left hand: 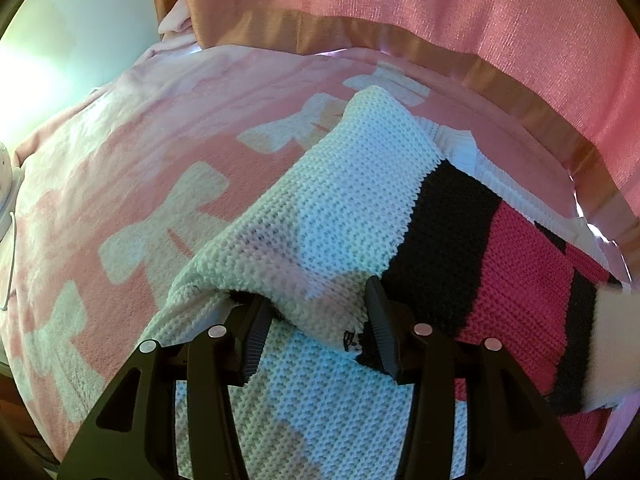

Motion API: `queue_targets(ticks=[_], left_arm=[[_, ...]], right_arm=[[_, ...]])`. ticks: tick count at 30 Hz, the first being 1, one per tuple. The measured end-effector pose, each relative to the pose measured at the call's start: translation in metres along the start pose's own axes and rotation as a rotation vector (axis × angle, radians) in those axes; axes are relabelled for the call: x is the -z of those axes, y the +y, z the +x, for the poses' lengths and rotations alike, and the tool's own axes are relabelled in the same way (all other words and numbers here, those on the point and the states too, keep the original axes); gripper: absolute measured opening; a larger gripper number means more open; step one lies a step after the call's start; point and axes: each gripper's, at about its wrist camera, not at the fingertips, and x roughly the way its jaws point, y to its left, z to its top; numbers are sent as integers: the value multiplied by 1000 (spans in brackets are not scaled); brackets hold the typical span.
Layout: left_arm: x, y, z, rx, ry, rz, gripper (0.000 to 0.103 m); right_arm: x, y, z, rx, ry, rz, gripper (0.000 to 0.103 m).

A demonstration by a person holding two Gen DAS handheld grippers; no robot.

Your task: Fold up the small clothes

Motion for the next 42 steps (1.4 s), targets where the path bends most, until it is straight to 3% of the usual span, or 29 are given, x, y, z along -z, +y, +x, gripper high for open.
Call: queue_targets(ticks=[2,4,6,9,10,13,18,19,22,27,42], left_arm=[[1,0,0,-6,-6,7,48],[3,-1,1,-17,-12,17,53],[3,-1,1,-24,-14,24,53],[2,0,-1,-19,-9,23,53],[3,0,-2,-16,-11,25,53],[5,0,-5,-19,-11,41,53],[10,2,-16,-11,-14,62,53],[11,2,-18,-17,-18,72,53],[13,5,-18,-34,-21,91,53],[15,9,-25,-48,-41,111,53],[33,11,-50,-13,-62,168,53]], right_arm=[[11,-11,30,53,117,-6,6],[36,-29,72,33,312,71,6],[32,-31,65,21,293,97,8],[15,-16,32,-15,167,72,10],[17,-10,33,-13,175,48,10],[38,-6,66,39,328,-1,9],[22,3,25,-53,197,52,10],[25,8,25,-44,207,23,10],[43,13,55,1,347,-10,10],[33,5,32,-52,264,72,10],[28,12,3,-58,210,102,10]])
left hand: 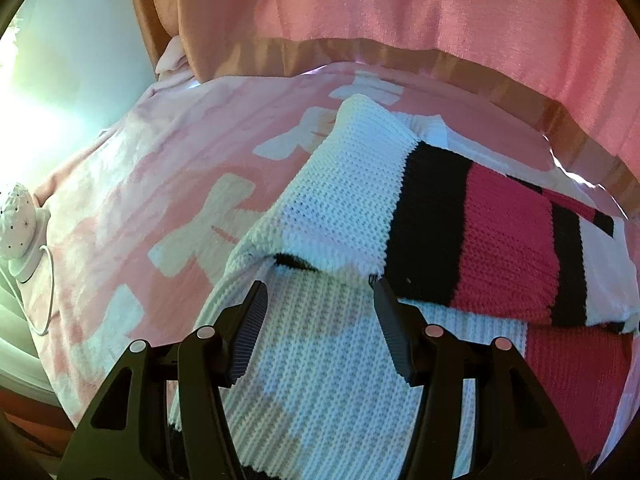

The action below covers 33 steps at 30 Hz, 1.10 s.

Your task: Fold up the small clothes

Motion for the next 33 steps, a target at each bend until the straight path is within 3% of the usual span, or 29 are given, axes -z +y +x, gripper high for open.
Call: queue_targets(ticks=[22,29,33], left_arm=[[4,-9,2,14,11,30,54],[6,-16,21,-29,53,68,57],[7,-13,18,-30,51,64,57]], right_arm=[[-5,7,7,18,23,-28,10],[2,-9,41,73,115,0,9],[3,-6,27,72,81,-2,9]])
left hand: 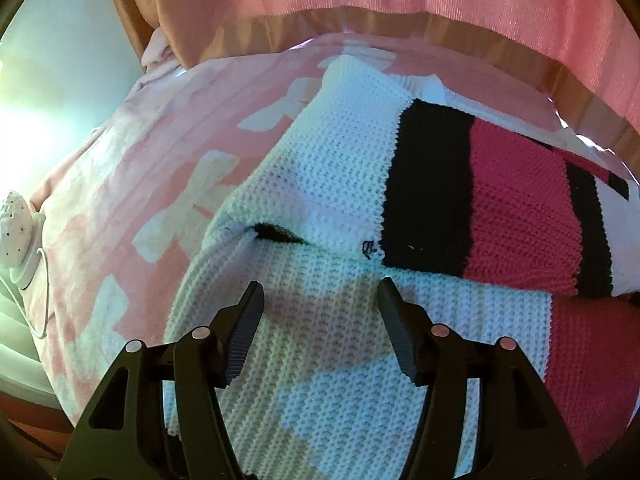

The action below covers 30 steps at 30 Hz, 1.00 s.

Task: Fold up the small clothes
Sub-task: 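Grasp the sweater hem with both tools and fold it up toward the collar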

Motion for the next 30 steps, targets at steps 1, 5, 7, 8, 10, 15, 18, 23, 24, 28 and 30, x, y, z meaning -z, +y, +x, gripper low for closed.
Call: queue_targets(ticks=[1,5,7,8,10,15,18,23,24,28,30], left_arm=[[0,2,-4,3,-6,4,57],[11,18,-29,78,-18,-16,70],[30,32,-47,117,-35,-32,81],[39,36,-52,126,-37,-31,84],[67,49,-65,147,-33,-14,87],[138,88,-76,206,45,-51,89],[170,106,-76,261,118,-113,89],[191,111,-76,283,153,-120,90],[193,113,-70,310,184,-139,90],[197,130,-50,454,265,-281,82],[198,133,-48,504,281,-319,74]], right_arm=[[2,0,-7,-4,-10,-3,9],[28,-14,-57,-49,-68,54,23],[51,-24,-79,-65,-91,102,43],[65,-27,-90,-66,-99,120,49],[104,-35,-111,-50,-94,144,55],[182,-41,-133,-72,1,202,61],[215,-34,-139,-140,59,230,61],[247,-19,-138,-183,97,241,69],[248,-13,-137,-185,101,223,71],[245,0,-133,-155,75,186,71],[242,3,-132,-149,65,178,47]])
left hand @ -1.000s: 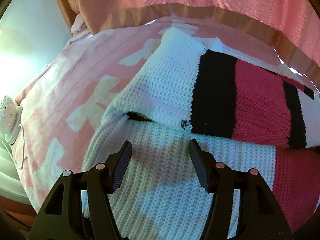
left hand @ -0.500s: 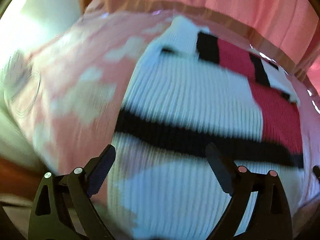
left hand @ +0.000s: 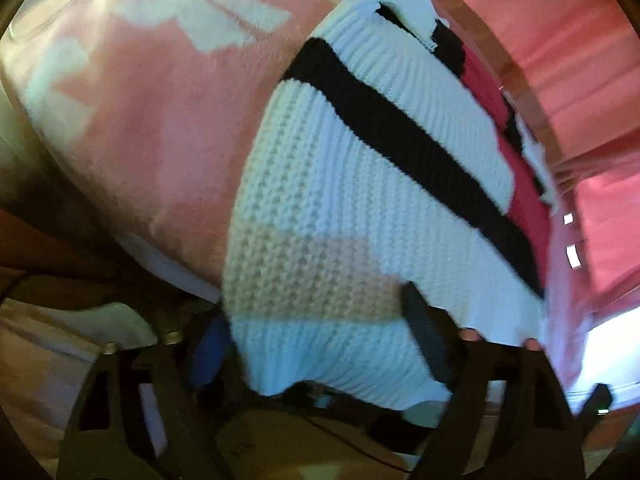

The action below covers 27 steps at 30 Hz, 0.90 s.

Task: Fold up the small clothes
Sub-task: 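Grasp the sweater hem with both tools and fold it up toward the collar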

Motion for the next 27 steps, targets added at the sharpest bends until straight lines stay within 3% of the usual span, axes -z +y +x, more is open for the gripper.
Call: queue_targets(ticks=[1,2,3,6,8,10,14,19,24,27], left_arm=[[1,0,0,2,-2,-5,71],[2,0,-2,3,-2,-3,67],[3,0,-4,5,-4,-6,65],[7,6,-14,23,-11,-17,47],[11,7,-24,25,-26,-3,23],[18,2,-34,55,-32,25,15],[35,-24,-78,134,-94,112,13],[64,-53,-136,228,-155,231,8],[97,-59,-179,259,-163,300,6],[99,-69,-196,268,-192,322,6]], right_arm=[[-1,1,1,-4,-2,-1,40],[-3,0,1,-11,-3,-1,21],[-3,-1,2,-41,1,6,16],[-4,-4,-3,-86,-3,31,13],[-3,-7,-14,-121,-31,52,12],[-3,-10,-31,-156,-71,66,12],[-5,-18,-70,-201,-148,84,11],[6,-32,-121,-176,-214,73,11],[30,-39,-165,-147,-199,55,11],[35,-35,-195,-150,-241,33,11]])
